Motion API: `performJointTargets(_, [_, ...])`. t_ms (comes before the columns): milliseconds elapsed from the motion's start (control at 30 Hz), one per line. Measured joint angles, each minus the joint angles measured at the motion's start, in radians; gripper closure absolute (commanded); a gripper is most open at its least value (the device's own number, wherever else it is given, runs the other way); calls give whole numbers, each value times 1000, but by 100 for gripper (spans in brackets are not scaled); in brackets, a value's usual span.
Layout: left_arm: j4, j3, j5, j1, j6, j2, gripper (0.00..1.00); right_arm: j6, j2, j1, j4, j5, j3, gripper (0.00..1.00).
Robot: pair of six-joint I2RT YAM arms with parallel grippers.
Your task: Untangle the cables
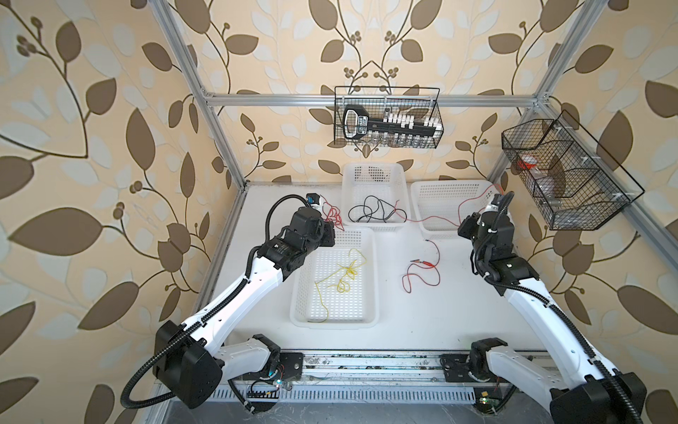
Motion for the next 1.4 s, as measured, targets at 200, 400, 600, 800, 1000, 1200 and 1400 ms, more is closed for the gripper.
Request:
performJointTargets(200, [16, -26, 48, 0, -10, -18, 100, 23, 87, -101, 60, 27, 13, 100])
performJointTargets(400, [37, -53, 72, -3, -21, -39, 100, 61, 183, -175, 93, 38, 12, 100])
performJointTargets(600, [56, -58, 101, -14, -23, -48, 100, 71, 272, -227, 153, 35, 12, 100])
performJointTargets(800, [64, -58, 134, -42, -27, -37, 100, 63, 401, -230, 178, -6, 12, 92])
performJointTargets(1000, [83, -50, 157, -110, -32, 45, 100, 69, 427, -230, 195, -68, 12, 62])
performJointTargets(1200, [84, 6, 173, -194, -31, 144, 100, 74, 415, -230, 202, -119, 13, 45])
performJointTargets(1400, [116, 42, 209, -230, -31, 206, 100, 90, 320, -223, 195, -177, 9, 43])
